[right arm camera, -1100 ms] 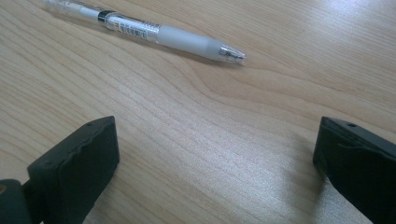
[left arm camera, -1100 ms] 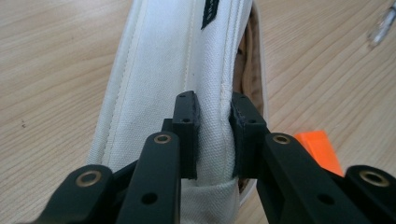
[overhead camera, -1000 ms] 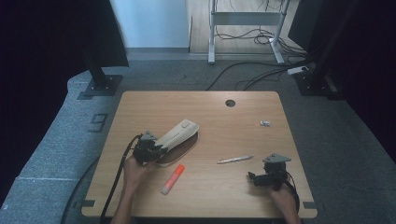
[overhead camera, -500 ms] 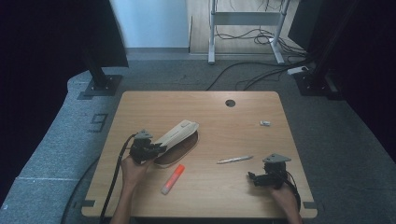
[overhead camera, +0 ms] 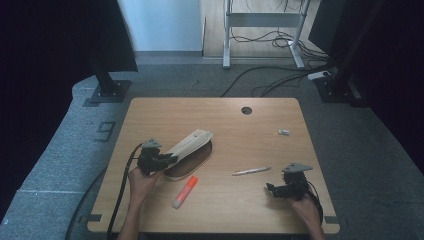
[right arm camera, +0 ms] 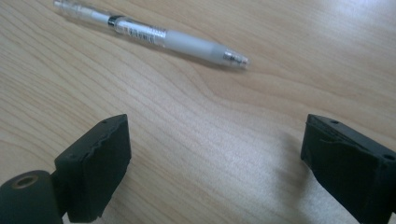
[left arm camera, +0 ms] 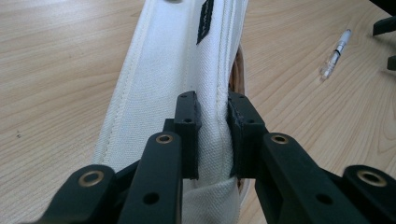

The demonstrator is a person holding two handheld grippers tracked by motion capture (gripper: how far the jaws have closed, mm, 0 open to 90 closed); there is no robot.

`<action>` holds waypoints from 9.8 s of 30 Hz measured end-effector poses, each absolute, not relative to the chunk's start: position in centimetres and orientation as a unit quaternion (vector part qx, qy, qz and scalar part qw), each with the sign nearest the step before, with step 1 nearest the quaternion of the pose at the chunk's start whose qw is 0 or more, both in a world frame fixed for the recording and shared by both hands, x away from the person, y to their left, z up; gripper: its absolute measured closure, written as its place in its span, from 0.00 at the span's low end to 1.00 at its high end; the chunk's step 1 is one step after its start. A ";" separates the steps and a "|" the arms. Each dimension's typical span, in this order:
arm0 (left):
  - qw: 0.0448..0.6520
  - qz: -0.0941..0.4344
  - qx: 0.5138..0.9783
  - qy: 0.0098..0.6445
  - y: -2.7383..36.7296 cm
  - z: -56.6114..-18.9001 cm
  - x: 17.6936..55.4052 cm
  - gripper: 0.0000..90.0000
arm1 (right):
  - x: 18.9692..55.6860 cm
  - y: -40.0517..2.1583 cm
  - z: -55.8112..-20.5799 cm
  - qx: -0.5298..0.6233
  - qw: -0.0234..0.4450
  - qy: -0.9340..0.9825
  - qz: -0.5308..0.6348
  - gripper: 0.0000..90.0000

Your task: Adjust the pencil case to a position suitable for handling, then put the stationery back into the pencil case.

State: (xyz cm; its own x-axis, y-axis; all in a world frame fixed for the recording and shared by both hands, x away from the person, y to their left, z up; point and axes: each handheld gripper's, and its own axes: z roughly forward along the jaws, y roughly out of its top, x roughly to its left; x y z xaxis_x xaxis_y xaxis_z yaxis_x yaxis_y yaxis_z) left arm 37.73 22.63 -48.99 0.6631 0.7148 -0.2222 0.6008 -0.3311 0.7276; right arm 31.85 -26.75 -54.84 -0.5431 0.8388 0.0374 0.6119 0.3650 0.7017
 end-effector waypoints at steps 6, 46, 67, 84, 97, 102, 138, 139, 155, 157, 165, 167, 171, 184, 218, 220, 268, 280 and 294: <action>0.414 0.067 0.813 0.404 22.7 -49.0 37.8 0.84 | 32.4 -26.9 -53.8 0.444 0.171 0.807 0.350 0.09; 0.412 0.062 0.817 0.399 22.8 -49.0 37.8 0.84 | 39.7 -28.8 -51.5 0.456 0.181 0.799 0.346 0.04; 0.411 0.062 0.818 0.398 22.8 -48.9 37.8 0.84 | 43.4 -30.0 -51.2 0.458 0.188 0.797 0.346 0.14; 0.414 0.057 0.817 0.398 22.9 -48.9 37.9 0.84 | 46.4 -31.1 -52.4 0.473 0.183 0.788 0.349 0.19; 0.414 0.055 0.817 0.397 22.9 -48.9 37.9 0.84 | 48.5 -31.7 -52.4 0.485 0.186 0.785 0.338 0.25; 0.414 0.054 0.817 0.397 22.9 -48.9 37.9 0.84 | 49.5 -32.1 -52.6 0.490 0.185 0.785 0.331 0.27; 0.414 0.050 0.818 0.396 22.9 -48.9 38.0 0.84 | 51.3 -31.7 -53.7 0.459 0.151 0.818 0.312 0.62; 0.414 0.050 0.818 0.396 22.9 -48.9 38.0 0.84 | 51.3 -31.7 -53.7 0.459 0.151 0.818 0.312 0.62; 0.413 0.050 0.819 0.395 22.8 -49.0 38.0 0.83 | 51.7 -30.7 -53.7 0.455 0.144 0.820 0.316 0.79; 0.413 0.050 0.820 0.394 22.8 -49.0 38.0 0.83 | 51.7 -30.6 -53.7 0.456 0.143 0.820 0.314 0.79; 0.415 0.050 0.818 0.396 22.8 -48.9 38.0 0.84 | 50.6 -30.8 -53.1 0.467 0.141 0.811 0.324 0.80; 0.415 0.051 0.818 0.396 22.8 -48.9 38.0 0.84 | 50.5 -30.8 -53.1 0.466 0.142 0.810 0.326 0.79; 0.414 0.054 0.818 0.396 22.7 -48.9 38.0 0.84 | 49.8 -30.8 -52.7 0.466 0.141 0.807 0.335 0.79; 0.415 0.060 0.818 0.394 22.7 -48.8 37.8 0.84 | 47.3 -30.5 -51.6 0.459 0.140 0.802 0.355 0.79; 0.423 0.071 0.812 0.396 22.7 -48.5 37.6 0.84 | 44.2 -23.4 -49.4 0.380 0.105 0.834 0.386 0.79; 0.423 0.072 0.812 0.395 22.7 -48.5 37.6 0.84 | 44.2 -22.7 -49.5 0.376 0.101 0.836 0.387 0.79; 0.421 0.071 0.814 0.393 22.7 -48.3 37.5 0.84 | 45.1 -12.5 -50.1 0.311 0.076 0.865 0.386 0.79; 0.420 0.073 0.815 0.392 22.6 -48.3 37.5 0.84 | 45.7 -10.7 -50.6 0.308 0.074 0.868 0.382 0.79; 0.423 0.074 0.814 0.392 22.6 -48.1 37.4 0.84 | 46.4 -8.3 -51.1 0.299 0.077 0.874 0.376 0.79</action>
